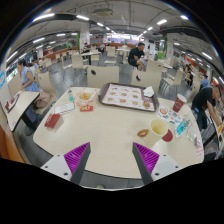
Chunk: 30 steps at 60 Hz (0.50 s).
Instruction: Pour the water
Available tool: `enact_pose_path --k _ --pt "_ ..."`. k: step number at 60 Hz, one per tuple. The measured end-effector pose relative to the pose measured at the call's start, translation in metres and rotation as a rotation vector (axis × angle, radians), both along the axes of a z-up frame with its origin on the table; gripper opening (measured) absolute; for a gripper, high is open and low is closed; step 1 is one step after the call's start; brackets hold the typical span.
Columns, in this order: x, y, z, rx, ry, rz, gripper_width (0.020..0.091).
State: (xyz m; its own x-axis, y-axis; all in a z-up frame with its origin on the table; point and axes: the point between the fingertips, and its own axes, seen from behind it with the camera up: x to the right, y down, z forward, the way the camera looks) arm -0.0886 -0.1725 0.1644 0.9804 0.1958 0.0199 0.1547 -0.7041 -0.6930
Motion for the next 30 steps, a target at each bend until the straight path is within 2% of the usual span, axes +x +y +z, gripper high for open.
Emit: enact_pose_path --k 13,30 --pt "0.064 0.003 -0.009 0.012 -0.022 -0.033 0.0852" --pt "0.21 0.009 -0.041 0.039 -0.045 -0.095 0.0854"
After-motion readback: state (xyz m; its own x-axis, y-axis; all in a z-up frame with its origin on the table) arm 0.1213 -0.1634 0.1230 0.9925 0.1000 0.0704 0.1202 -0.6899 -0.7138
